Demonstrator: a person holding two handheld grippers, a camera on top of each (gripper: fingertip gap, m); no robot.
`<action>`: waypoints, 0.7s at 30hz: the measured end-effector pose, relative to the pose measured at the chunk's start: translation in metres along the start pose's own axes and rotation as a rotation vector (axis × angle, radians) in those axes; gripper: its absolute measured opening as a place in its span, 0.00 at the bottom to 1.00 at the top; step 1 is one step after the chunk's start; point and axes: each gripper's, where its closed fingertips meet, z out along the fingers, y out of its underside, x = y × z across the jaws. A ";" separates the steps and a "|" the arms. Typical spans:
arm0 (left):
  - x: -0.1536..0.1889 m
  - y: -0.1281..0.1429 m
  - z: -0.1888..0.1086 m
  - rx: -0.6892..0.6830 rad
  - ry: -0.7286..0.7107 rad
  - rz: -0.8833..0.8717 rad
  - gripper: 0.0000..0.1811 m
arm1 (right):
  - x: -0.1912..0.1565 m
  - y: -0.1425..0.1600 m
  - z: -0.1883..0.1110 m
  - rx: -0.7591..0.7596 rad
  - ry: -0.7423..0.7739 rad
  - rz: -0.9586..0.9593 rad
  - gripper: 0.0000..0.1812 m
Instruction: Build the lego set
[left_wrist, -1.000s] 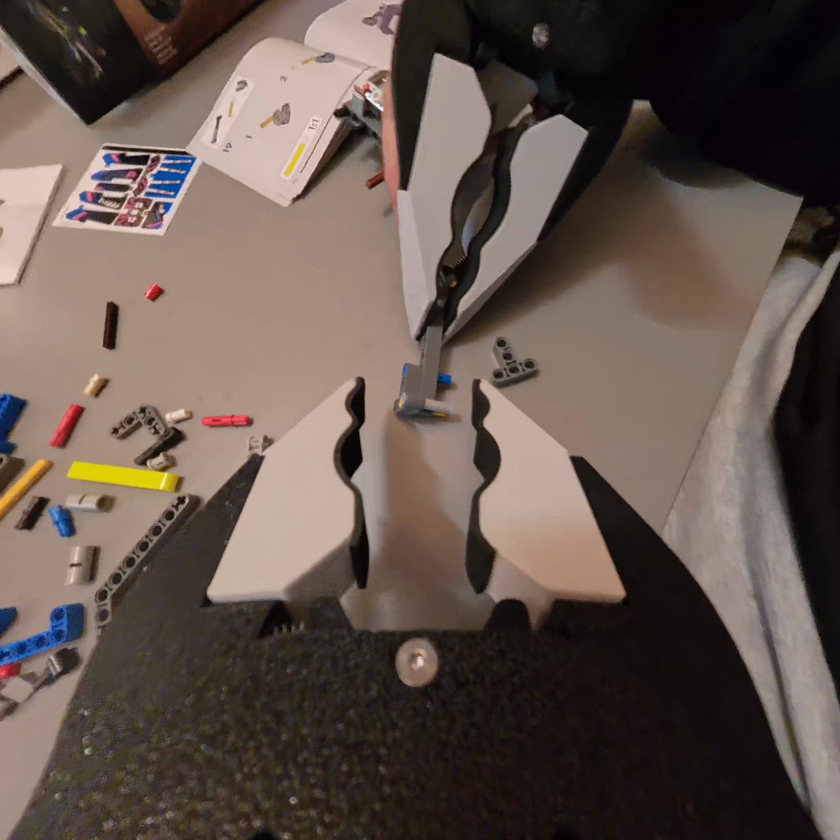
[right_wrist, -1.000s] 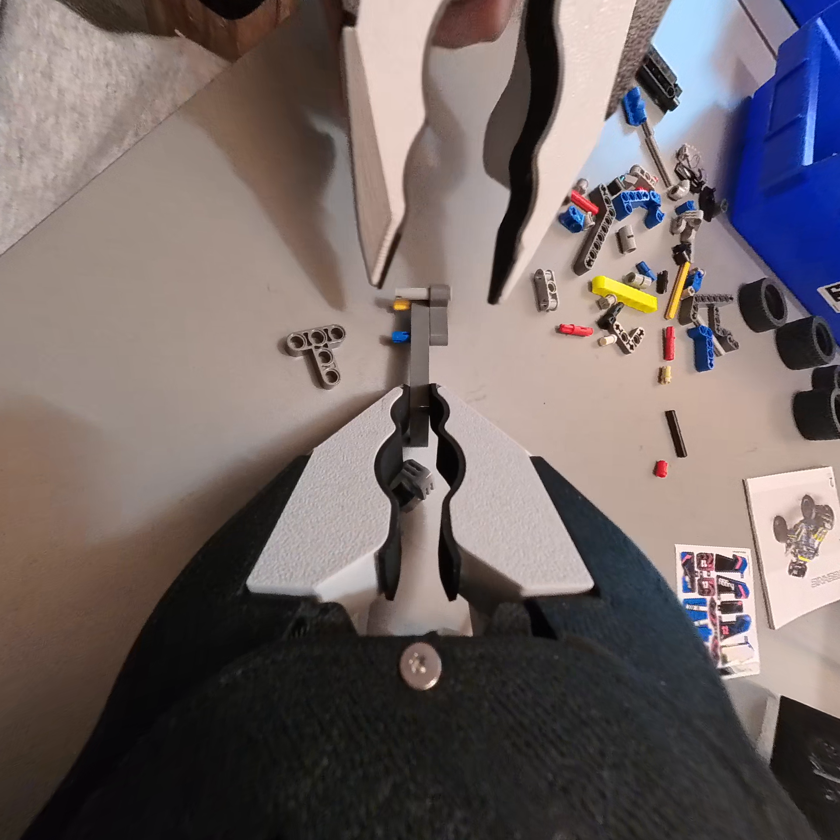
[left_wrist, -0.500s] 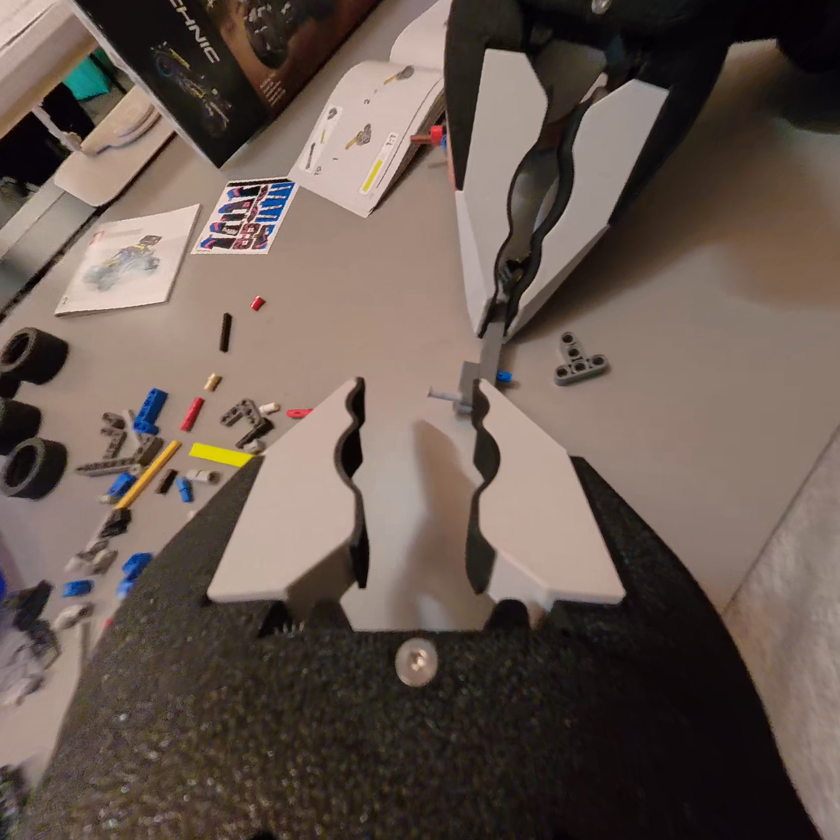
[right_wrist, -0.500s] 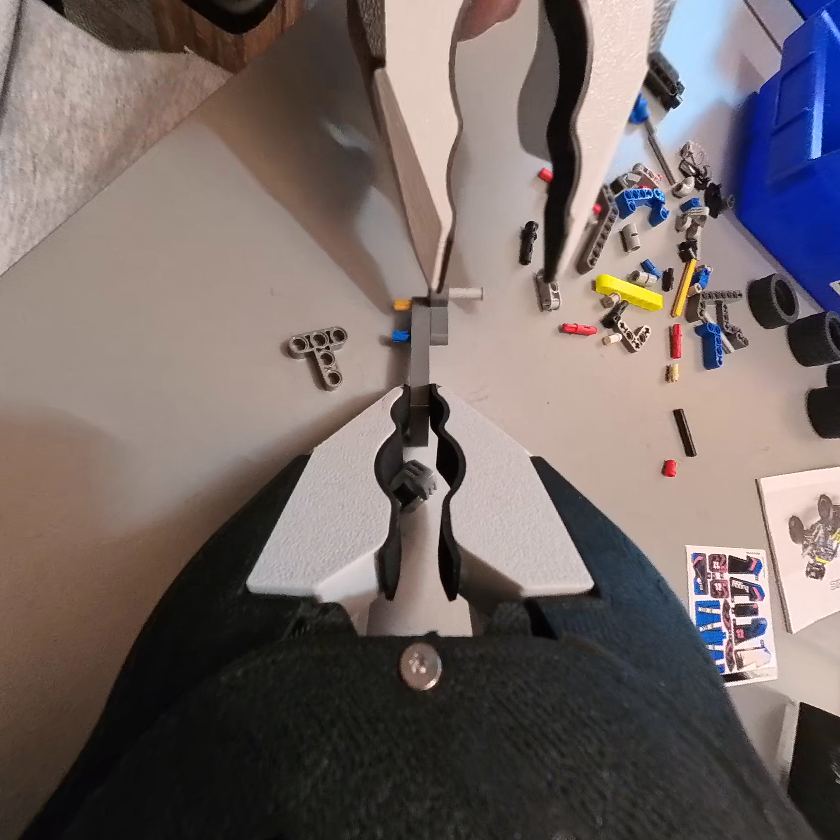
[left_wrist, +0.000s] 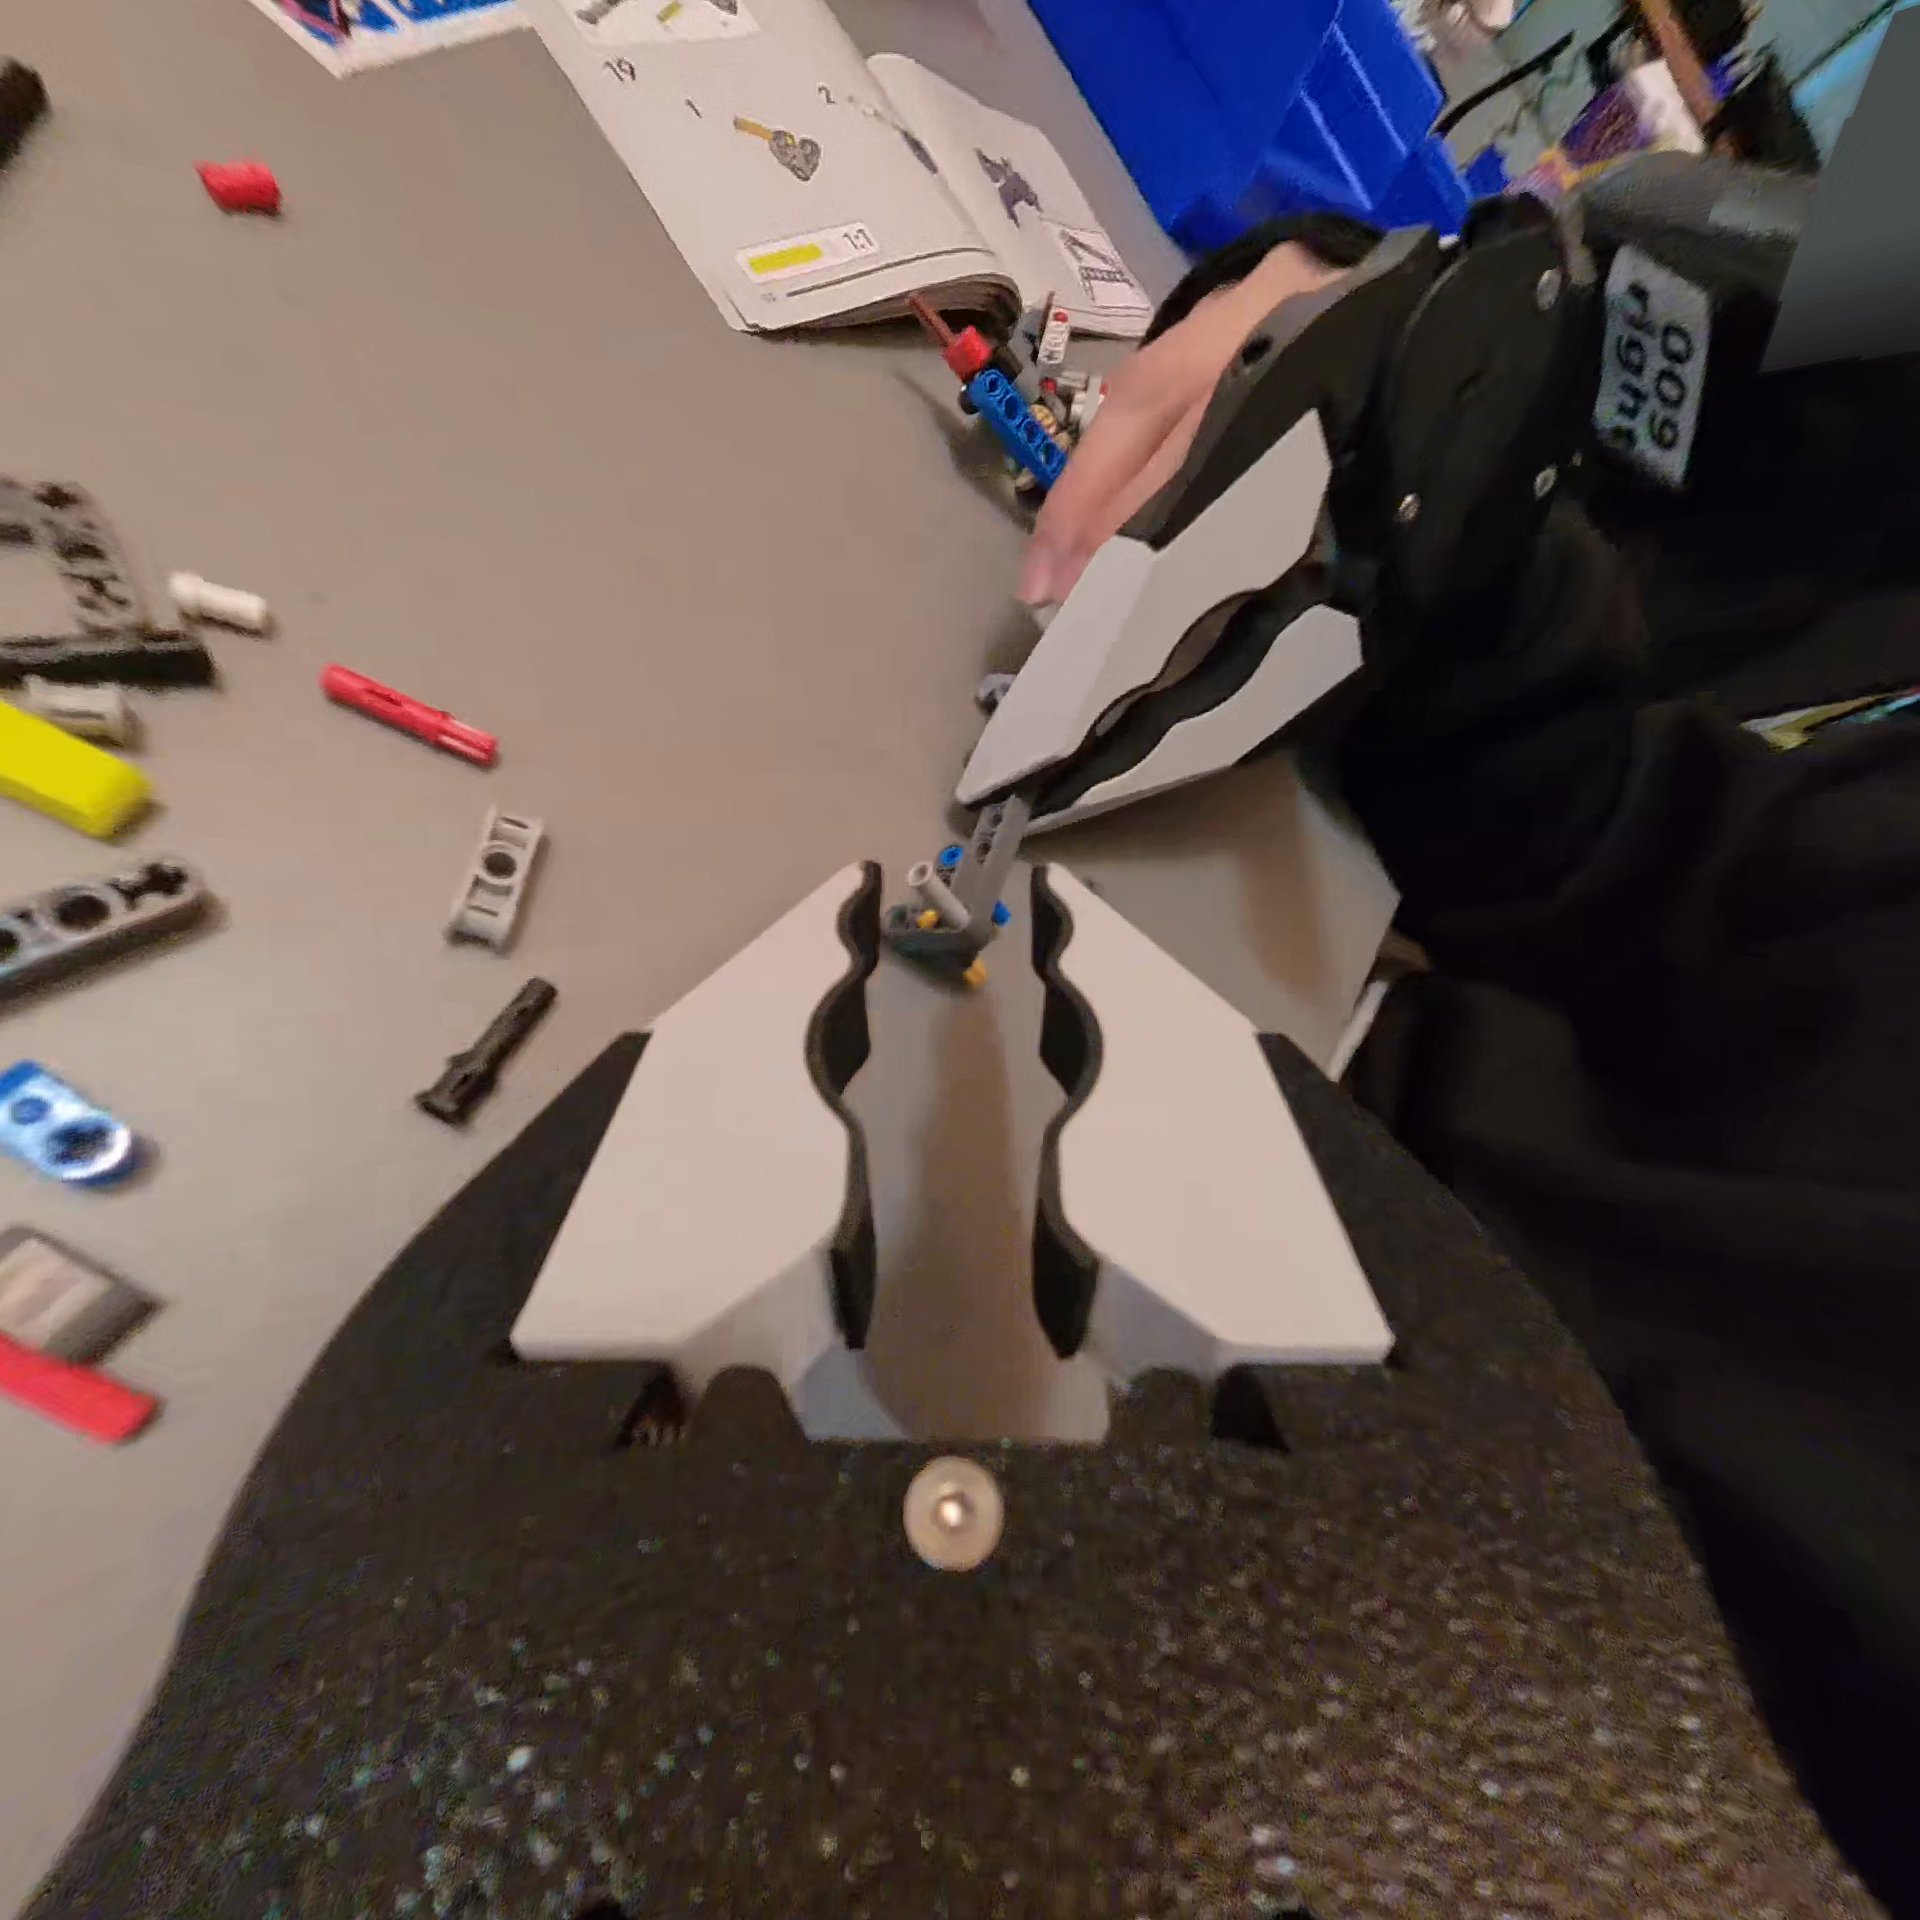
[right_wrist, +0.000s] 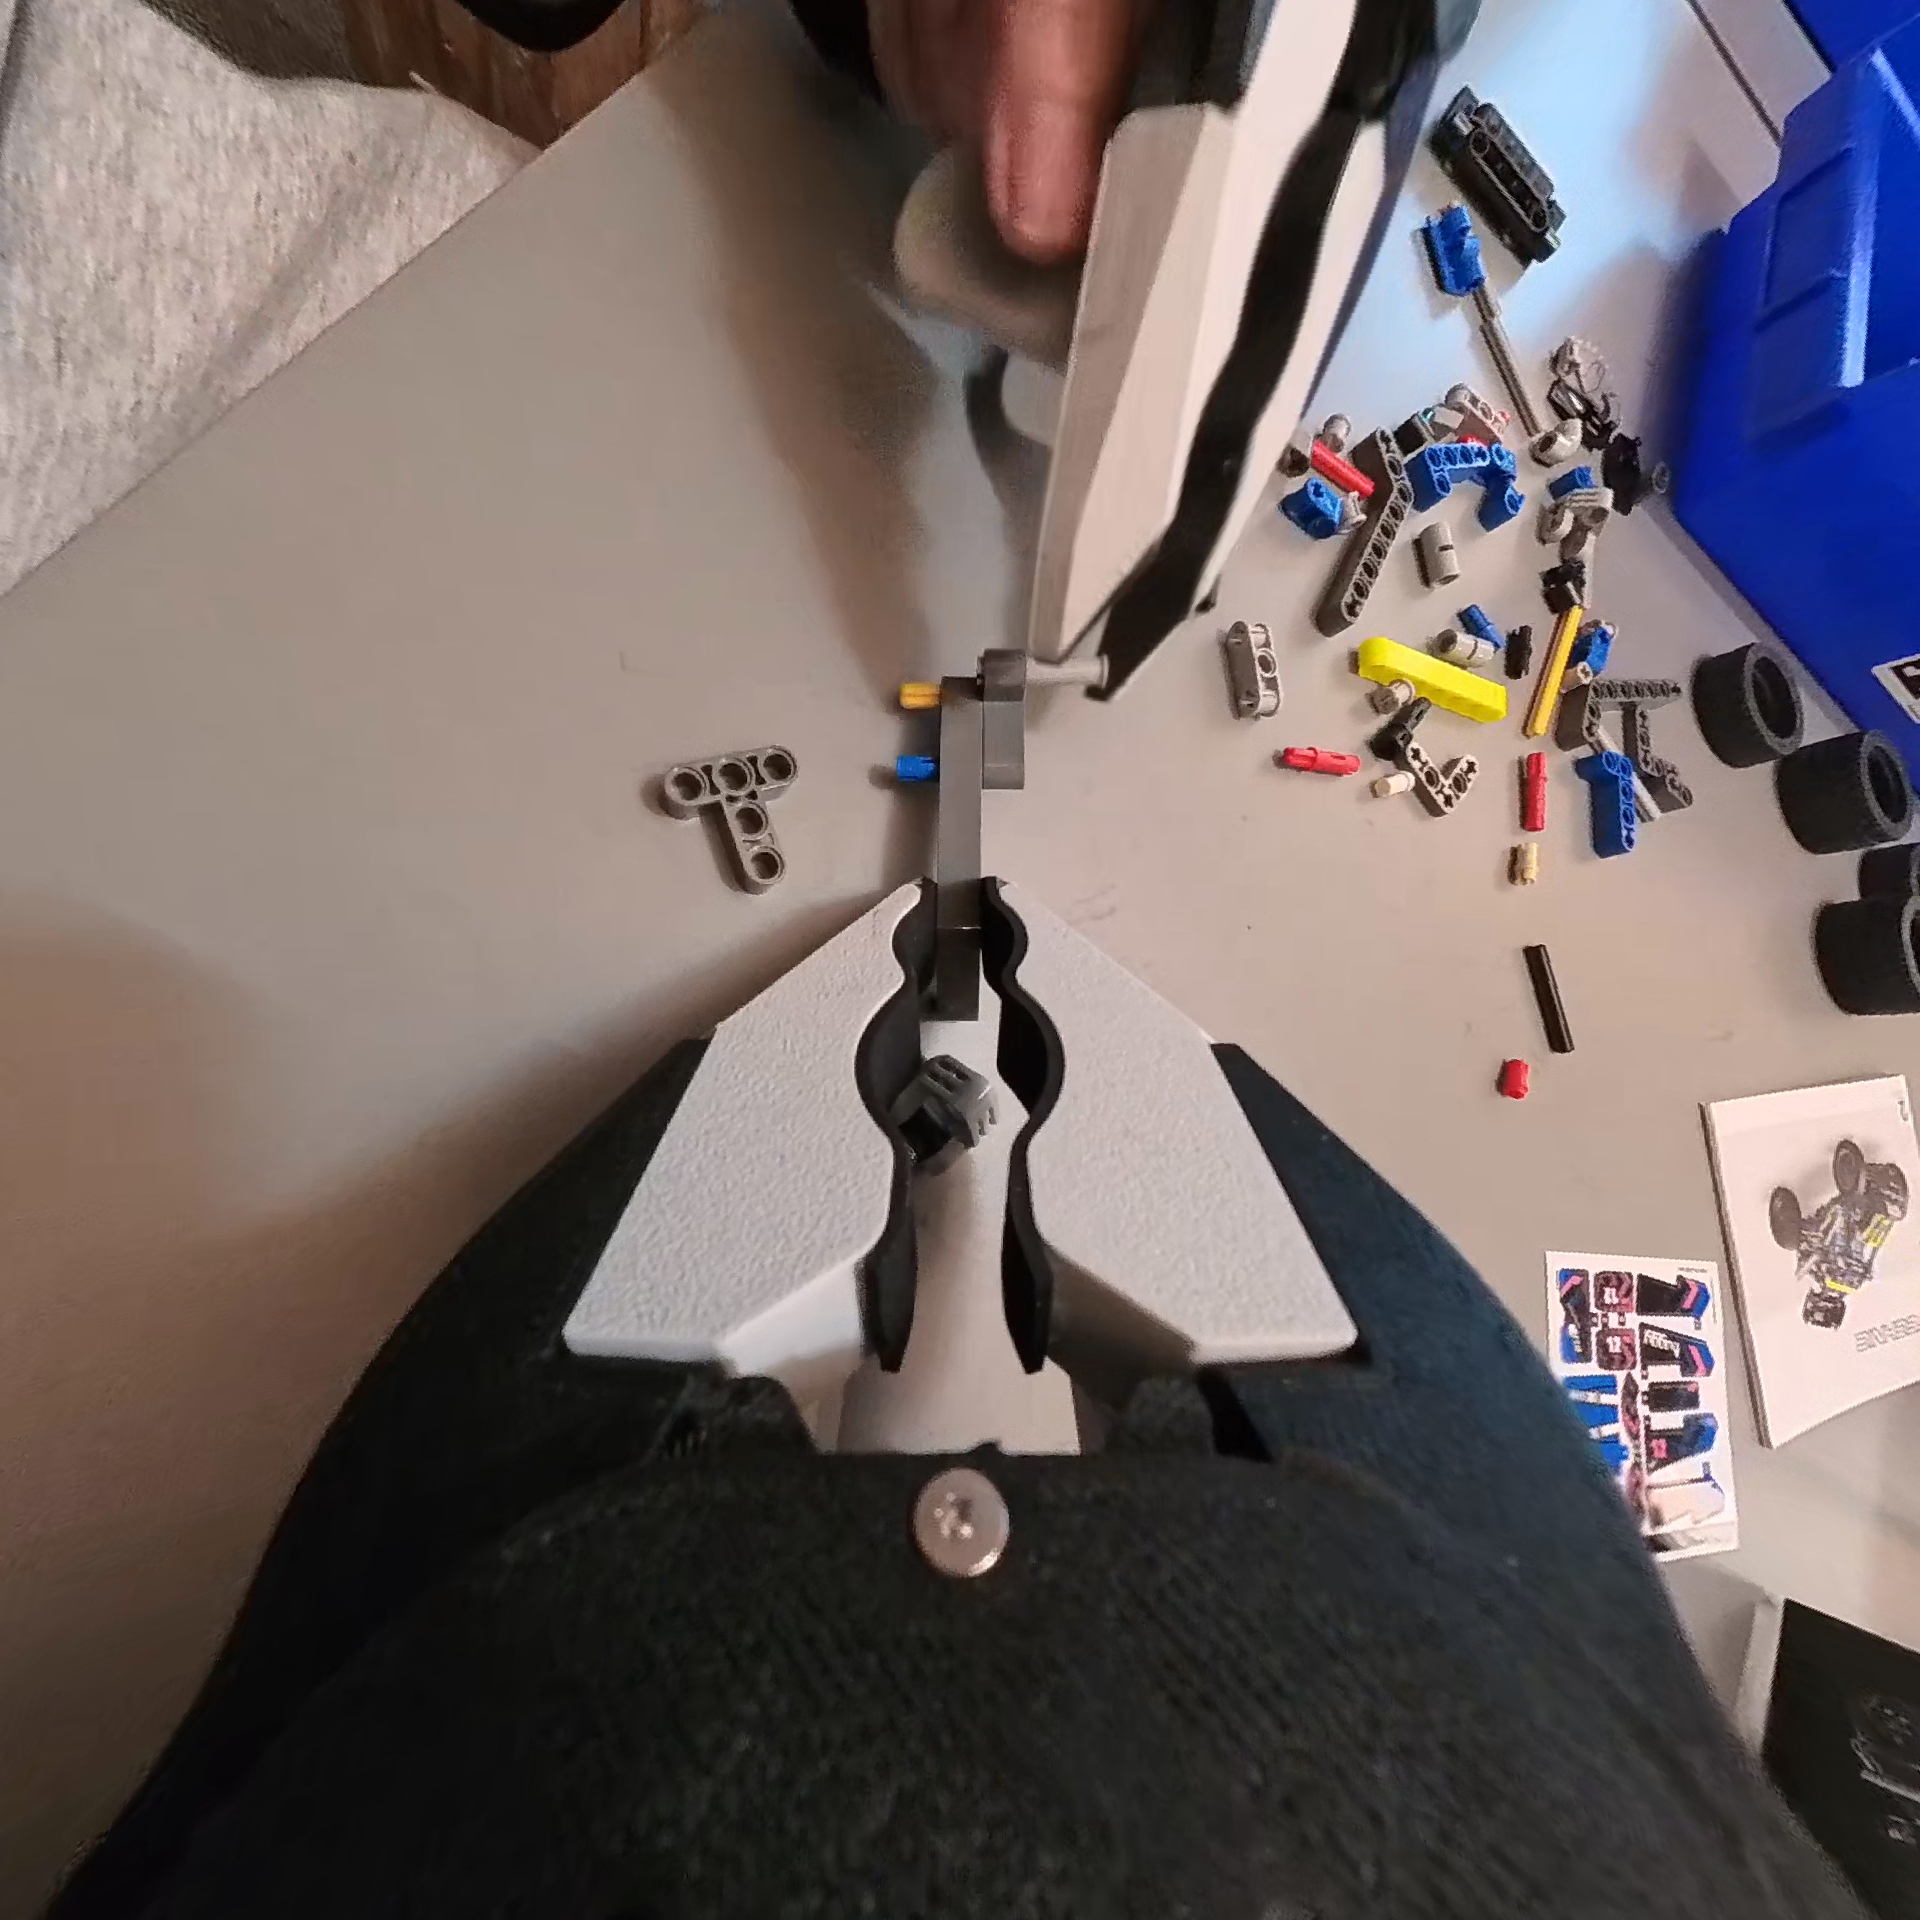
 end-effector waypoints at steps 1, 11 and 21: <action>-0.003 0.002 0.002 -0.017 -0.005 -0.021 0.08 | 0.000 0.000 0.000 0.000 0.002 -0.006 0.03; 0.009 -0.011 -0.009 0.112 0.217 -0.251 0.01 | 0.008 -0.008 -0.003 -0.014 0.102 -0.135 0.03; 0.010 -0.006 -0.018 0.071 0.169 -0.148 0.01 | 0.011 -0.016 0.001 -0.110 0.210 -0.323 0.03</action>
